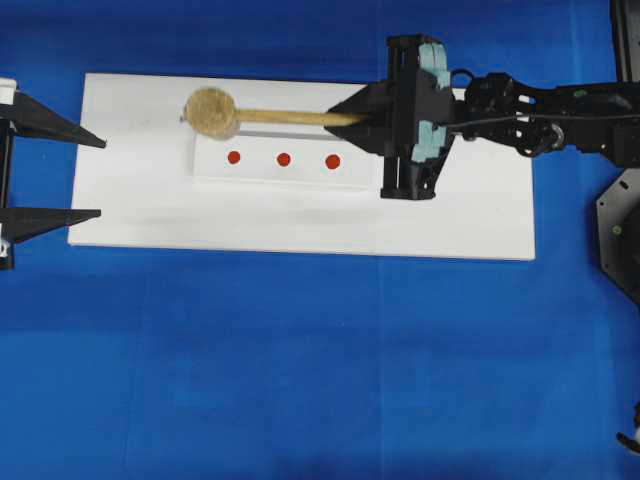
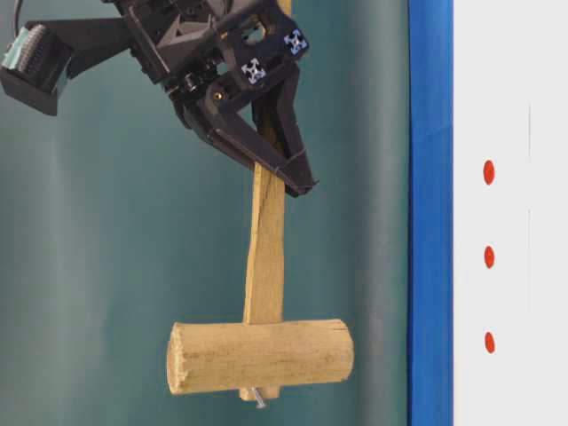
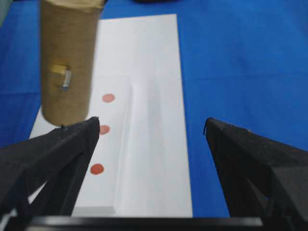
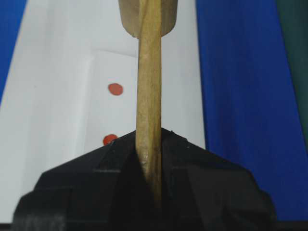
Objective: Hit the mark with a hammer.
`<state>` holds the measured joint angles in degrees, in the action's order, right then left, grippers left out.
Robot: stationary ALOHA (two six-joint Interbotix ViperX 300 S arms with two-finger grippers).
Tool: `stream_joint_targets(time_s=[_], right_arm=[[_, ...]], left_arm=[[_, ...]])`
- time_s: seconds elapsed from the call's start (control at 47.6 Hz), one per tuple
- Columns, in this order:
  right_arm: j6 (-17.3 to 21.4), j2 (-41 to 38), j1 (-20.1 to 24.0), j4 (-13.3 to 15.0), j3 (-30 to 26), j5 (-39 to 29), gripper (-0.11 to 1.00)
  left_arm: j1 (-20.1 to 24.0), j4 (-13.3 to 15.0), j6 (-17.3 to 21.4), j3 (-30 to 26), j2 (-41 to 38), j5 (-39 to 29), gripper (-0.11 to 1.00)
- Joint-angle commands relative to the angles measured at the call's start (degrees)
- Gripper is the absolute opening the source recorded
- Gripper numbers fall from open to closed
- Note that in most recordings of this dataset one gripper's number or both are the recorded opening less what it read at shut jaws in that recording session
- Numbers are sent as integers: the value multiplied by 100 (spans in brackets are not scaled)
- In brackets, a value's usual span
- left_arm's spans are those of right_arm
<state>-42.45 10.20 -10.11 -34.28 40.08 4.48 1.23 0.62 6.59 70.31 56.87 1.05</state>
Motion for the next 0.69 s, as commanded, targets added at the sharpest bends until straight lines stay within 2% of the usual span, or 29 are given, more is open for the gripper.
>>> stream_joint_targets(time_s=[0.0,0.189,0.504,0.672], right_arm=[[9,70,0,-18,-158,79,2],[9,-79,0,-105,-141,53,2],[9,-1327,35,-703,-88,-70,2],[9,-1292,35,-738,-44,-114,2]], left_arm=[[9,9,-9,-53,-53,35,88],[9,9,-9,-53,-53,26,88],[9,9,-9,-26,-62,26,88],[9,9,-9,-18,-53,35,88]])
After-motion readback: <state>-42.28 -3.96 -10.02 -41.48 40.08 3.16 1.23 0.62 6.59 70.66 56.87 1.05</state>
